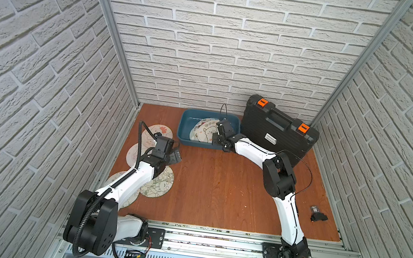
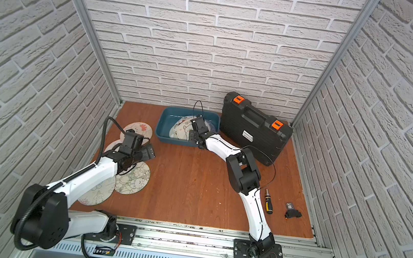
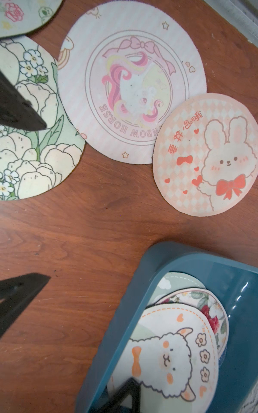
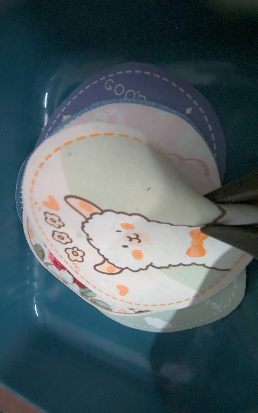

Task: Put the coasters into the storage box
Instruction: Place the coaster in the storage box, then move the storage box to the center of the board.

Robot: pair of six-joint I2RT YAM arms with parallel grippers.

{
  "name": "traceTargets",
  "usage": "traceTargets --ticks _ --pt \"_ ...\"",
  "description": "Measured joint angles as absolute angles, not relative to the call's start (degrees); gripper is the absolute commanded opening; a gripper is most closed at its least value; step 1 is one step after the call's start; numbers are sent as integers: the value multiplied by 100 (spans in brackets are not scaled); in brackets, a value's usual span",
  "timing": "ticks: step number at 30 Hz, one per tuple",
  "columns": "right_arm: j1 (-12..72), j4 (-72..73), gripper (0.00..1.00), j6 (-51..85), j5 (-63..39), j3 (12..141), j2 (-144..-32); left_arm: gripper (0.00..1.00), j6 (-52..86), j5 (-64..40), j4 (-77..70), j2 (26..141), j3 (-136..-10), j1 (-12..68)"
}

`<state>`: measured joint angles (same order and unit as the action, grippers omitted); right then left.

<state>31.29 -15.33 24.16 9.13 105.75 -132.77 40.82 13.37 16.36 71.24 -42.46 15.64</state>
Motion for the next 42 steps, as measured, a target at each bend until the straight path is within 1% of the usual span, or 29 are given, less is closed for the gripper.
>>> traceTargets --ticks 8,13,16,20,34,42 --pt "3068 -1653 43 2331 917 10560 -13227 98 4125 1315 1649 7161 -4246 1584" --pt "3037 -1710 55 2285 919 10339 -12962 98 4182 1315 1675 7166 -4244 1590" --pt "3037 -1745 58 2204 928 10252 -12759 98 4211 1313 1673 7166 -4213 1610" --pt "2998 -1769 58 2163 967 10267 -12696 98 4224 1315 1678 7164 -4136 1625" --pt "2816 -2683 59 2023 1039 10289 -12709 98 4228 1315 1678 7098 -4093 1675" --pt "2794 -2794 59 1791 952 10289 -12707 98 4230 1321 1678 6969 -4001 1695"
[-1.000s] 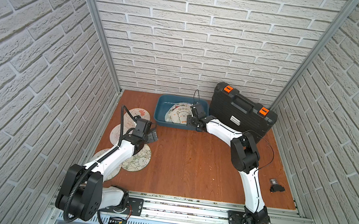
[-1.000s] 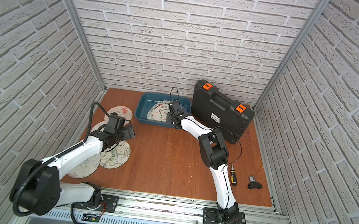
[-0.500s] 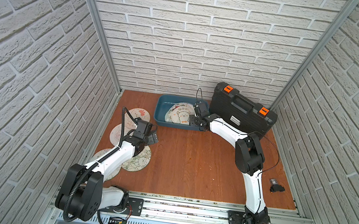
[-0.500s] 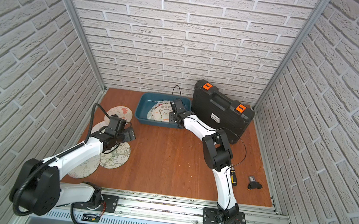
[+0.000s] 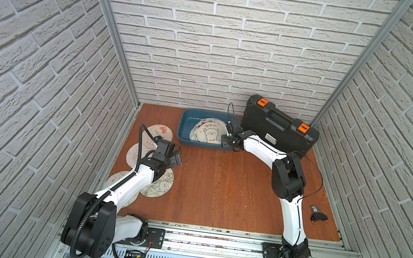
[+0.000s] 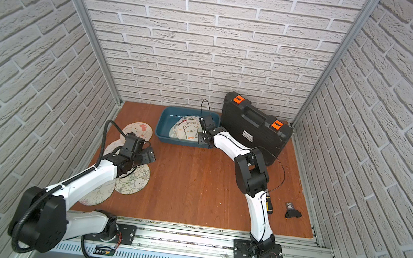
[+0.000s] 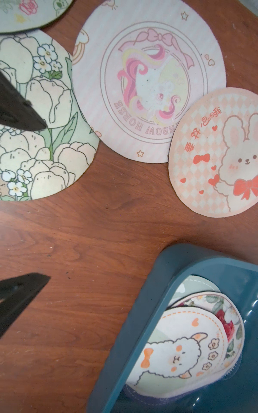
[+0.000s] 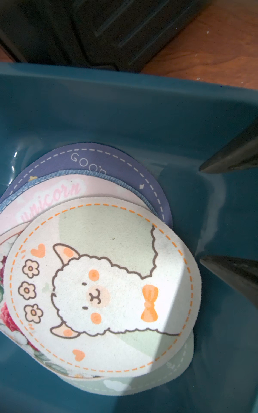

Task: Put the coasters into the storage box
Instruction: Move the storage box to the center of the board.

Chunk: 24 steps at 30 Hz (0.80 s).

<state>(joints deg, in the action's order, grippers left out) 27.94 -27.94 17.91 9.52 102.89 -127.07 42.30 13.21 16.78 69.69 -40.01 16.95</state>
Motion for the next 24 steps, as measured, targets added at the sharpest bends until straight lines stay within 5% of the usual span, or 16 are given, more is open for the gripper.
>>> traceTargets --ticks 24 --pt "3013 -3732 57 1505 -40 9043 -12086 98 4226 1321 1680 6838 -3972 1708"
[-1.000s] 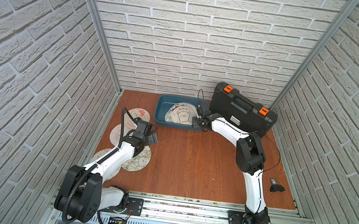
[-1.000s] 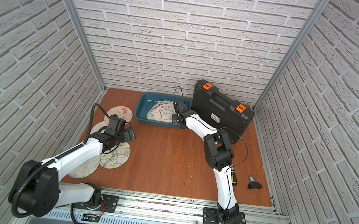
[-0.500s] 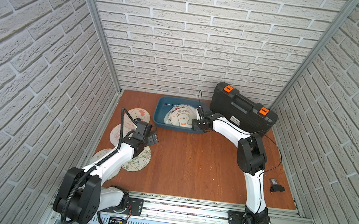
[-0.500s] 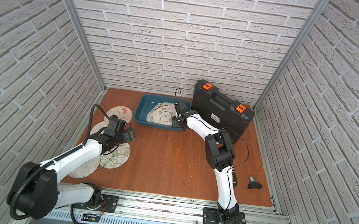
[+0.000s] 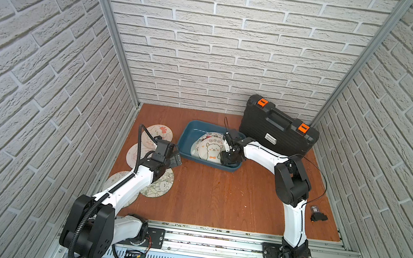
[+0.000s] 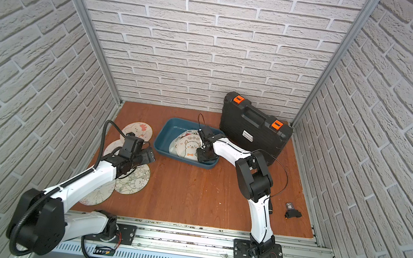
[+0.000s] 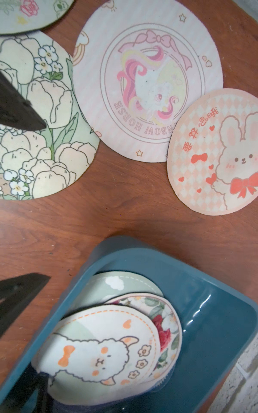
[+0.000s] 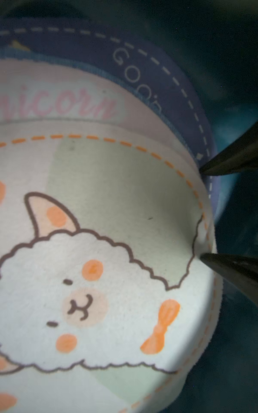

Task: Put the coasters into the storage box
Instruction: Move the storage box to the center of the board.

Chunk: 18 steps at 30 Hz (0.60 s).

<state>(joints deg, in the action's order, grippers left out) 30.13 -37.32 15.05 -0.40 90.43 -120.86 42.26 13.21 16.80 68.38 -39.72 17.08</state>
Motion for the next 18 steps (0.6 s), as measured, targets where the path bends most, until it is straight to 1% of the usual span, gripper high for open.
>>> traceTargets --ticks 14,18 --pt "2921 -3706 58 1887 464 7546 -11043 98 4224 1352 1728 6624 -3802 1715" --pt "2864 -3726 58 1944 626 7310 -10833 98 4226 1400 1791 6565 -3782 1717"
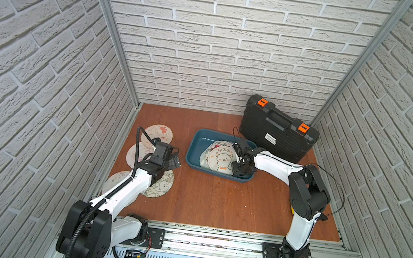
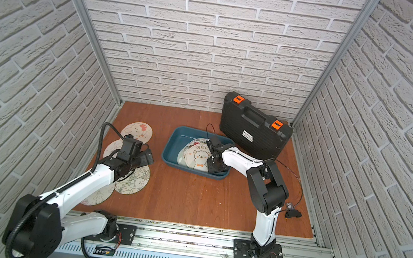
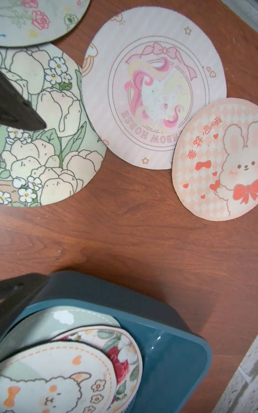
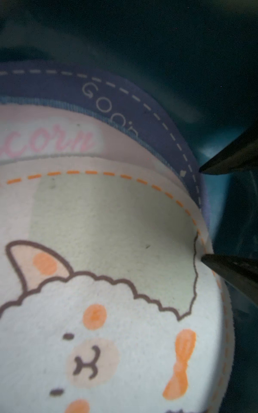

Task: Put the coasters into the storage box
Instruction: Move the storage box to the center of the board, then pick up the coaster from the center of the board.

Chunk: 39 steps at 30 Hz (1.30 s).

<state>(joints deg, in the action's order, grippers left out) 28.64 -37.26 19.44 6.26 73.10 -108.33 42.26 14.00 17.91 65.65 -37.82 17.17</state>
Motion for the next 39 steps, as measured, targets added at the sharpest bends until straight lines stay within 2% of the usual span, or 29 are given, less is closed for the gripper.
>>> traceTargets --ticks 19,33,39 --pt "3063 -3267 57 1686 517 7275 -9865 98 4372 1605 2067 6499 -3774 1717" --pt "4471 -2283 57 1321 -132 7271 -9233 98 4974 1863 2676 6628 -3680 1315" --pt "5231 -2191 57 1188 -532 7793 -9802 98 5131 1857 2853 6875 -3607 1116"
